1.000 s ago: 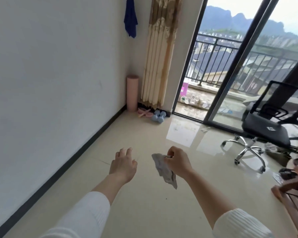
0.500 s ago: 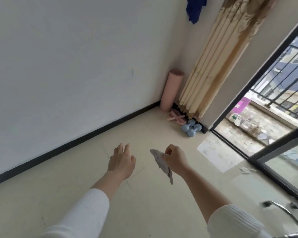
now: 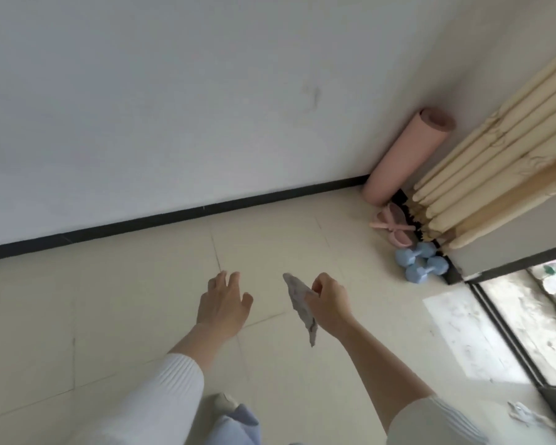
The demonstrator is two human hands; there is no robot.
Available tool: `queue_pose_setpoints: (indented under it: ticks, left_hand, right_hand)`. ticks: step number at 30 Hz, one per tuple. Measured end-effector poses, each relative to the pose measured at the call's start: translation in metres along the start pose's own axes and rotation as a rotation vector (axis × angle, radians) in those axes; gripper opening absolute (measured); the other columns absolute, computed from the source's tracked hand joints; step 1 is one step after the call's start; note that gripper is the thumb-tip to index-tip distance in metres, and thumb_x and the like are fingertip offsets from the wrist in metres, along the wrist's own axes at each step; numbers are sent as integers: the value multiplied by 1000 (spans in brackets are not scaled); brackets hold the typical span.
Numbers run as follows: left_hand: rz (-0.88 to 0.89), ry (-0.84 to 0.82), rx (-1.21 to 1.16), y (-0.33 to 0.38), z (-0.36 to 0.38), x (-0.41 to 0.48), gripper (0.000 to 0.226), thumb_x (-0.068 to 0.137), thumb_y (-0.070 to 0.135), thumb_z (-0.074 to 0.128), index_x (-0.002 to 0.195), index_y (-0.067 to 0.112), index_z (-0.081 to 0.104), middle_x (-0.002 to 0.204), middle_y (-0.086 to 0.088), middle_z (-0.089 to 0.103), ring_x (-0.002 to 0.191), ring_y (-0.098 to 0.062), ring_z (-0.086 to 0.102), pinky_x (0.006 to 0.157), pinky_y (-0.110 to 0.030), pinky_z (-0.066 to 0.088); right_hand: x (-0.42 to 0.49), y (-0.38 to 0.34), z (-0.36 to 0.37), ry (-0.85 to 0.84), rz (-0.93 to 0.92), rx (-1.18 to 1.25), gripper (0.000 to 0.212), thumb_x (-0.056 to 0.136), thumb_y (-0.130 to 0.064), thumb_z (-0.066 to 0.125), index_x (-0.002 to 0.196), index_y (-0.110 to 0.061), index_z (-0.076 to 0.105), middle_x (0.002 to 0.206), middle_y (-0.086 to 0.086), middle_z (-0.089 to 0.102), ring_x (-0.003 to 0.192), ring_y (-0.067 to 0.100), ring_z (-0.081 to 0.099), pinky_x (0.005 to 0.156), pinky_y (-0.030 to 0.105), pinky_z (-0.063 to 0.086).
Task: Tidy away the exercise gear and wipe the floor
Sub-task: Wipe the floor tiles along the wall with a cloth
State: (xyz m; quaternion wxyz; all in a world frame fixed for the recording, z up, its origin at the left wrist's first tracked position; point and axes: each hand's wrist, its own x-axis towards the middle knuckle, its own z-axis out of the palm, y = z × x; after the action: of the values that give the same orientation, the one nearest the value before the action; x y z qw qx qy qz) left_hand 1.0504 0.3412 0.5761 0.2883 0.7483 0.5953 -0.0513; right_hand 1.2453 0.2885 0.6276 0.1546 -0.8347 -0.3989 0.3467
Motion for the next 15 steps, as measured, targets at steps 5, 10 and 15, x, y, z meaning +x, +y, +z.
queue_pose_setpoints:
  ticks: [5, 10, 15]
  left_hand:
    - [-111, -11, -42, -7, 67, 63, 54, 98, 36, 35, 147, 15, 24, 154, -10, 23, 139, -26, 24, 104, -38, 36]
    - [-207, 6, -45, -44, 179, 141, 54, 97, 35, 36, 147, 16, 25, 155, -9, 22, 140, -24, 23, 103, -37, 36]
    - [-314, 60, -31, -105, 302, 219, 52, 97, 35, 37, 145, 18, 28, 154, -8, 25, 139, -23, 26, 100, -34, 39]
  right_hand:
    - [86, 40, 39, -40, 0, -18, 25, 92, -33, 47, 79, -12, 44, 61, -2, 50, 50, 13, 43, 45, 23, 31]
    - [184, 108, 127, -104, -28, -91, 26, 94, -34, 44, 80, -13, 41, 60, -3, 50, 48, 12, 43, 45, 24, 32]
    - [282, 175, 232, -159, -100, -131, 19, 94, -25, 45, 80, -13, 40, 61, -3, 48, 46, 12, 41, 43, 24, 31]
